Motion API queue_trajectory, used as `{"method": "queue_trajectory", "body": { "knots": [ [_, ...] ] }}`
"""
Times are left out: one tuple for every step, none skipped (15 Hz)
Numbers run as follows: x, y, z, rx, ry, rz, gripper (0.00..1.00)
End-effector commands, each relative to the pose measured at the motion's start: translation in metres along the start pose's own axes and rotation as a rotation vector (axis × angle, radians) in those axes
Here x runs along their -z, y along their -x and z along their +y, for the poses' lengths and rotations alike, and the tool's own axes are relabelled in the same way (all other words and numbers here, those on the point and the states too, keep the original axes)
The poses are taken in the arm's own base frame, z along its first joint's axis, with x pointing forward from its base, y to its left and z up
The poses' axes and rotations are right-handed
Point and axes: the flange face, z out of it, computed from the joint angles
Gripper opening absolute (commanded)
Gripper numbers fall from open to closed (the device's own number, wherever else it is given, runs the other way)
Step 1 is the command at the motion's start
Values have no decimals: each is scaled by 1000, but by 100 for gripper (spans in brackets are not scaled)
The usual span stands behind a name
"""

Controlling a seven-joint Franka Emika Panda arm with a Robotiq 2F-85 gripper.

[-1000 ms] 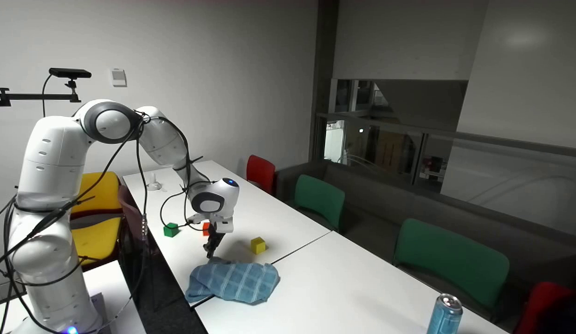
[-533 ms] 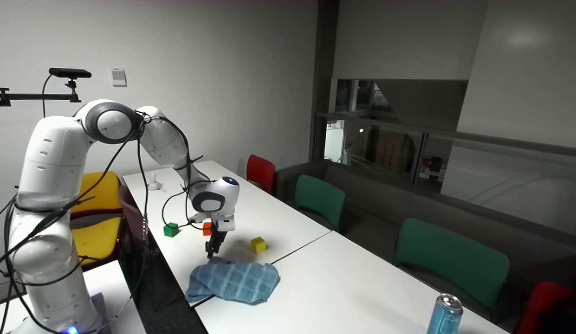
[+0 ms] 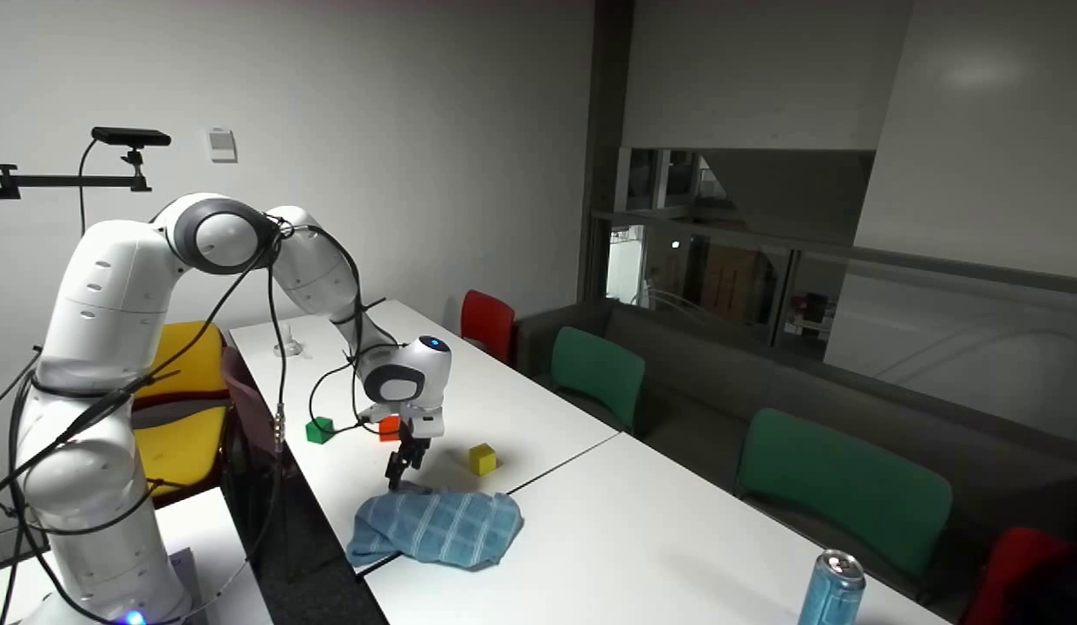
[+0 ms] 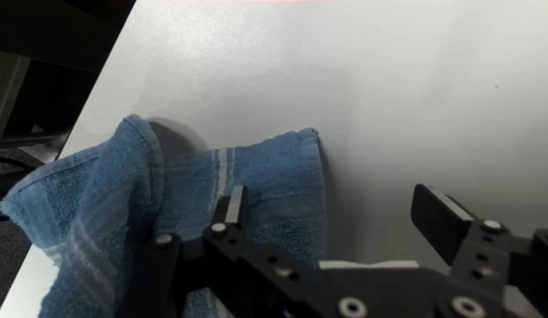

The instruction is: Move the cloth

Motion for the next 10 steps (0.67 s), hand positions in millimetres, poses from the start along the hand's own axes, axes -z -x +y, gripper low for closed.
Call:
{"method": "queue_trajectory", "body": {
  "knots": [
    [-4, -6, -7, 2, 3, 16, 95],
    [-6, -6, -8, 2, 3, 16, 74],
    [-8, -6, -8, 3, 6, 14, 71],
    [-9, -6, -9, 3, 9, 13, 68],
    [-9, -6, -10, 3, 10, 13, 62],
    [-10, -6, -11, 3, 12, 13, 54],
    [-10, -6, -12, 4, 14, 12, 47],
    [-10, -6, -13, 4, 15, 13, 38],
    [-11, -6, -13, 4, 16, 13, 31],
    [-11, -6, -14, 5, 15, 13, 24]
  ]
}}
